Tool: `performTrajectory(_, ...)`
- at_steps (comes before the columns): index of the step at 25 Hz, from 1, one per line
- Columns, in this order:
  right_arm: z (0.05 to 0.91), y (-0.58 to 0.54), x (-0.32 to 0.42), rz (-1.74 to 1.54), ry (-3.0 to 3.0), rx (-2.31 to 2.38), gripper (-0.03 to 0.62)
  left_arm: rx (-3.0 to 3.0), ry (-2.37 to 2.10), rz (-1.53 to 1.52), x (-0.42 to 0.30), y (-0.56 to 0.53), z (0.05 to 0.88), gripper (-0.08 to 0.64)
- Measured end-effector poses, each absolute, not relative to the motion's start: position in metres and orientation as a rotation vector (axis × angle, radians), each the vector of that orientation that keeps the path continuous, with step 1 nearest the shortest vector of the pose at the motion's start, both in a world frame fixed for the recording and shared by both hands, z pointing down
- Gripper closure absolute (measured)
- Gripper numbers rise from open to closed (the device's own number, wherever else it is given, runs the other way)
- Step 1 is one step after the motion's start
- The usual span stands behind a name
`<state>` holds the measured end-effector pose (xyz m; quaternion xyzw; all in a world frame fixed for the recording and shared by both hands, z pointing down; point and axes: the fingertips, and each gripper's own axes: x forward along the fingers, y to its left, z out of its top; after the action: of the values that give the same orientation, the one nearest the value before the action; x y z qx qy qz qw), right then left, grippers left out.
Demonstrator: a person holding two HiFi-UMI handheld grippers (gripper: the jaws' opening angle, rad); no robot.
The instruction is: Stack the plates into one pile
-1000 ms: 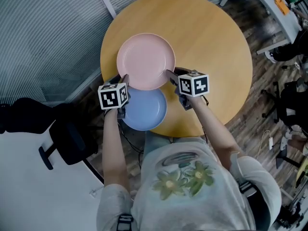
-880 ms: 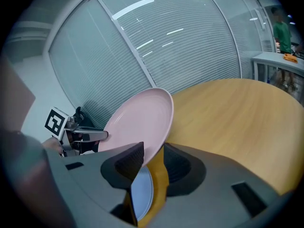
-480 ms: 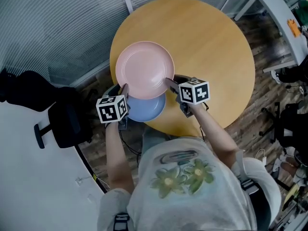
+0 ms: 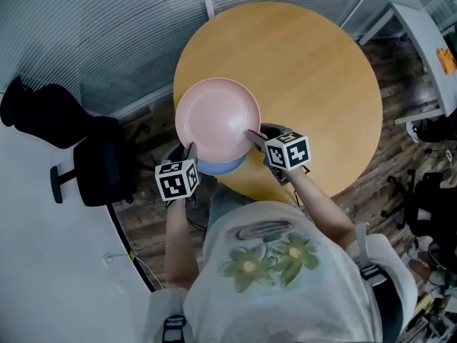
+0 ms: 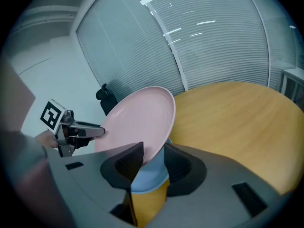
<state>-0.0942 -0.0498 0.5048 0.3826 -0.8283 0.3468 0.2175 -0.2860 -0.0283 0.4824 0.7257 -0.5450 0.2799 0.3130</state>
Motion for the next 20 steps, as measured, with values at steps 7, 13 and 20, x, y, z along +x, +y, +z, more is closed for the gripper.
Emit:
performTrajectory(7, 0.519, -0.030, -0.095, 0.963, -2.249, 1.016, 0.442, 1.850, -1.455, 0.736, -0.286, 0.000, 0.495, 0.428)
performTrajectory(13, 0.527, -0.019, -0.107, 0.942, -2.240, 0.974, 0.442, 1.803, -1.464, 0.734, -0.297, 0.017, 0.507, 0.428)
performTrajectory(20, 0.548, -0.016, -0.124, 0.941, -2.204, 0.927, 0.442, 1.752, -1.456, 0.757, -0.313, 0.024, 0.527, 0.428)
